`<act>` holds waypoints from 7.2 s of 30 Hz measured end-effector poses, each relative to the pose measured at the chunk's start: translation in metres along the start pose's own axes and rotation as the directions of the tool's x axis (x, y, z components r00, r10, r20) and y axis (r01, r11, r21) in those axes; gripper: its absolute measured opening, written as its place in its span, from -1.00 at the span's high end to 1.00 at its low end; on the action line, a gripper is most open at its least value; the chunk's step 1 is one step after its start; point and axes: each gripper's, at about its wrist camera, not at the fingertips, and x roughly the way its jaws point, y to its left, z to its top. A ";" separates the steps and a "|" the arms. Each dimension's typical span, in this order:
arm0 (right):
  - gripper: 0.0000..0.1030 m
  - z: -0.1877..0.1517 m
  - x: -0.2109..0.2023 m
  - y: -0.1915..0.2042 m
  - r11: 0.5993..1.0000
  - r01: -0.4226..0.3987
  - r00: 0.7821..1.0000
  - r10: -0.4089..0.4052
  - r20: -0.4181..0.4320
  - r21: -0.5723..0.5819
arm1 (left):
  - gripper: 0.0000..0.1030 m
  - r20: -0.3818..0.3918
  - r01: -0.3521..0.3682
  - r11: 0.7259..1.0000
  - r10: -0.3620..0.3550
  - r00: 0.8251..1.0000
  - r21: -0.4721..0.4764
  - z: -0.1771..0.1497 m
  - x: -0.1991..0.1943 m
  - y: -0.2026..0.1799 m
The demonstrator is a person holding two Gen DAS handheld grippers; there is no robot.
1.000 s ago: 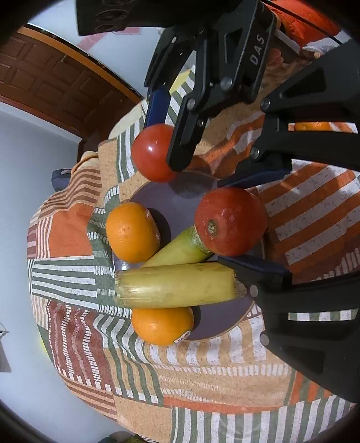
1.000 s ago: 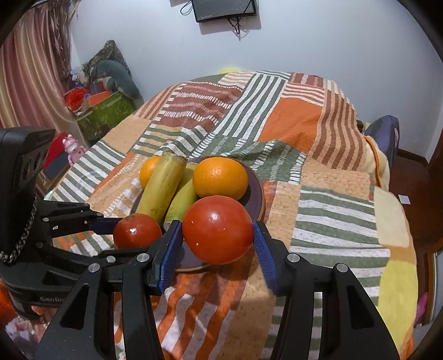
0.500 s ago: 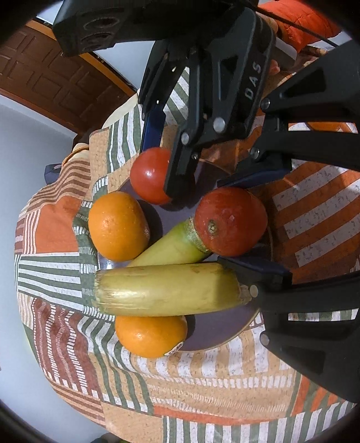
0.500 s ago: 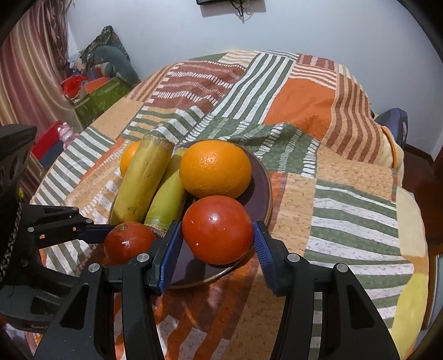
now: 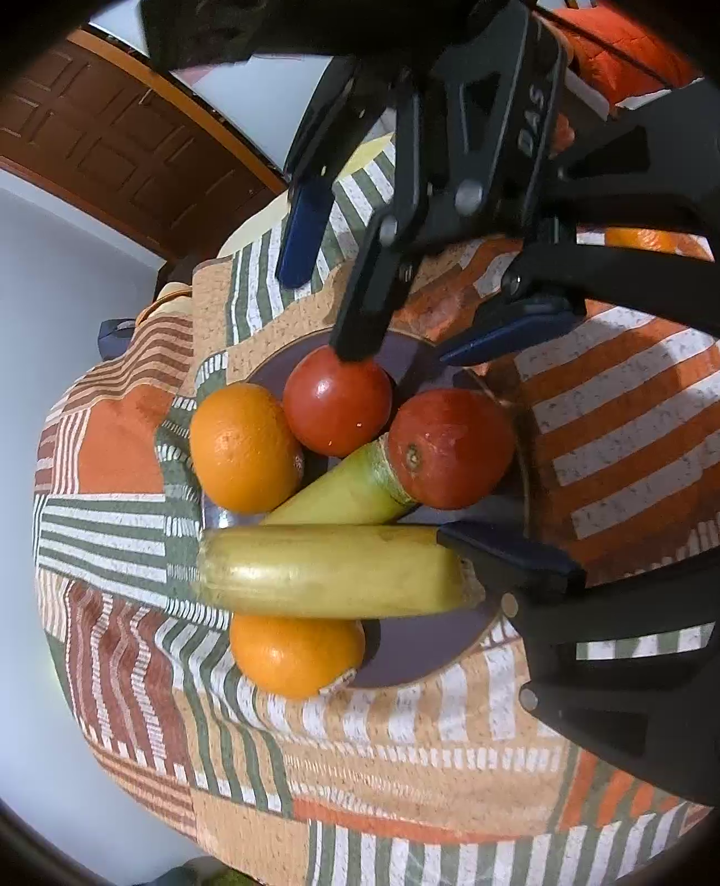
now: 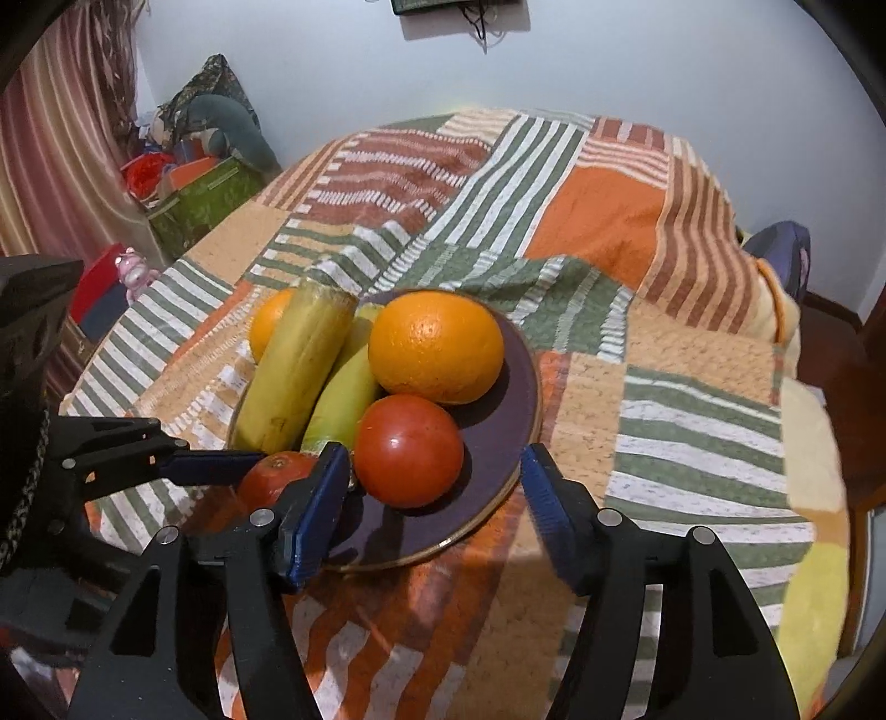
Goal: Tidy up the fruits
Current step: 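Lower the tomato onto the plate with the left gripper while the right gripper lowers its tomato, then open both grippers to release the tomatoes and withdraw, then grasp a small mandarin with the left gripper while the right gripper grasps another mandarin, then carry the mandarin onto the plate with the left gripper while the right gripper carries its mandarin, then open both grippers to release the mandarins on the plate and withdraw, then grasp a small dark-red fruit with the left gripper while the right gripper grasps another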
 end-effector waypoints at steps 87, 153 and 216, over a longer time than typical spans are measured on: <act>0.04 -0.088 -0.061 0.073 1.000 0.002 0.998 -0.003 -0.059 -0.016 | 0.38 0.133 -0.035 0.999 0.034 0.990 0.003 -0.122 -0.115 0.015; 0.24 0.017 0.021 -0.022 0.998 0.059 0.998 -0.059 -0.011 0.037 | 0.14 0.107 -0.119 0.989 0.128 0.986 -0.085 0.020 -0.004 0.084; 0.39 -0.124 -0.067 0.042 0.995 0.069 0.994 -0.062 -0.091 0.071 | 0.43 -0.030 0.015 0.999 -0.014 0.999 0.037 -0.169 -0.085 0.010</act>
